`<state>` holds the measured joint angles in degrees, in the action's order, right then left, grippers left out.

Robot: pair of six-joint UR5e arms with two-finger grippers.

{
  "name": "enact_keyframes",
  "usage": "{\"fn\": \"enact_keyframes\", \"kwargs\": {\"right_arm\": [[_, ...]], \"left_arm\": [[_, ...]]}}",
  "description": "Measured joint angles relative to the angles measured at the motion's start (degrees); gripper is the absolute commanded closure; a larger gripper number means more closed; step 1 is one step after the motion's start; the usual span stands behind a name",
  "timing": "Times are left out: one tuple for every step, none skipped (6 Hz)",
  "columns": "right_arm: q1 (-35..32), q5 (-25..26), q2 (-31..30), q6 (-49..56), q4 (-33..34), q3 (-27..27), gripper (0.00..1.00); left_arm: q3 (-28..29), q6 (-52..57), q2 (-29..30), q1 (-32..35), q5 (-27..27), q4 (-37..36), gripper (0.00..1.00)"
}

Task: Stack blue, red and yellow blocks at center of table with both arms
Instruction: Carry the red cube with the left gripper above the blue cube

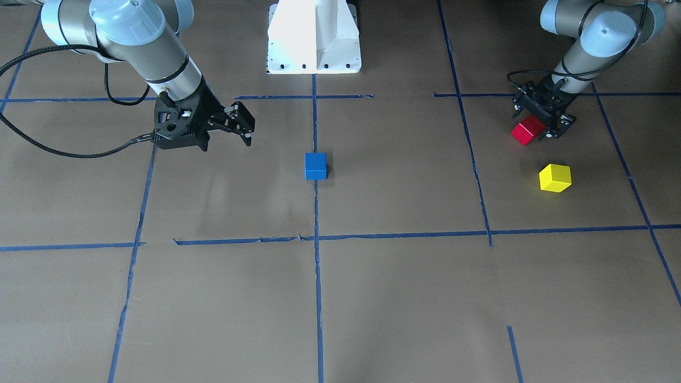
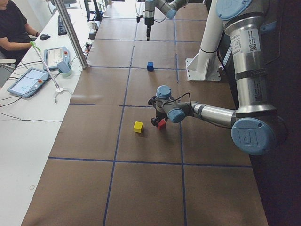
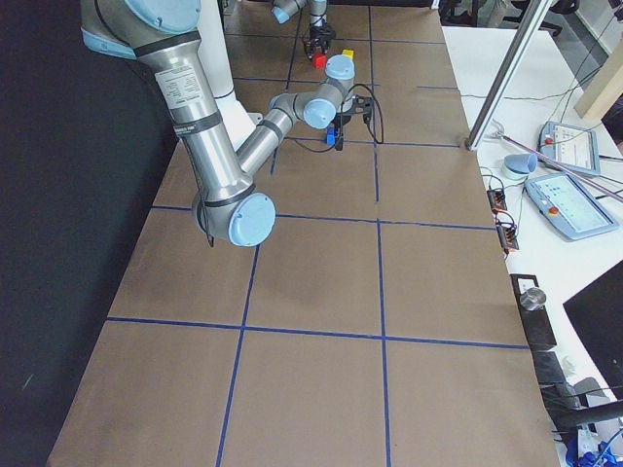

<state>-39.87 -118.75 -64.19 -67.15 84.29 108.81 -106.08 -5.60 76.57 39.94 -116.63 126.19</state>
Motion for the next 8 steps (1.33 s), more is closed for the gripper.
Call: {"fn": "enact_keyframes", "kwargs": {"right_arm": [[-0.1, 0.0, -0.1, 0.0, 0.0, 0.1, 0.0], [-0.5, -0.3, -0.7, 0.0, 0.0, 0.7, 0.0], [-1.4, -0.7, -2.8, 0.1, 0.1, 2.5, 0.0], [-3.2, -1.7, -5.7, 0.2, 0.2, 4.4, 0.0], [-5.6, -3.3, -8.2, 0.5, 0.1, 5.3, 0.0], [-7.4, -4.4, -10.0, 1.6, 0.0, 5.5, 0.0], [-8.7, -4.8, -11.5, 3.4, -0.2, 5.6, 0.0], [-9.6, -4.9, -12.4, 4.6, -0.2, 5.6, 0.0]], "left_arm": [[-0.1, 0.0, 0.0, 0.0, 0.0, -0.1, 0.94], [-0.8, -0.6, 0.7, 0.1, -0.1, -0.7, 0.97], [-2.7, -3.9, 3.5, 0.1, -0.3, -3.8, 0.98], [-5.8, -10.1, 9.4, 0.1, -0.4, -11.5, 0.98], [-8.3, -18.3, 20.1, -0.5, -0.4, -24.3, 0.98], [-8.1, -27.5, 32.7, -3.4, -0.3, -36.8, 0.99], [-5.0, -34.8, 43.2, -6.7, 1.0, -44.3, 0.99], [0.7, -40.2, 51.5, -8.1, 3.1, -46.7, 0.99]]}}
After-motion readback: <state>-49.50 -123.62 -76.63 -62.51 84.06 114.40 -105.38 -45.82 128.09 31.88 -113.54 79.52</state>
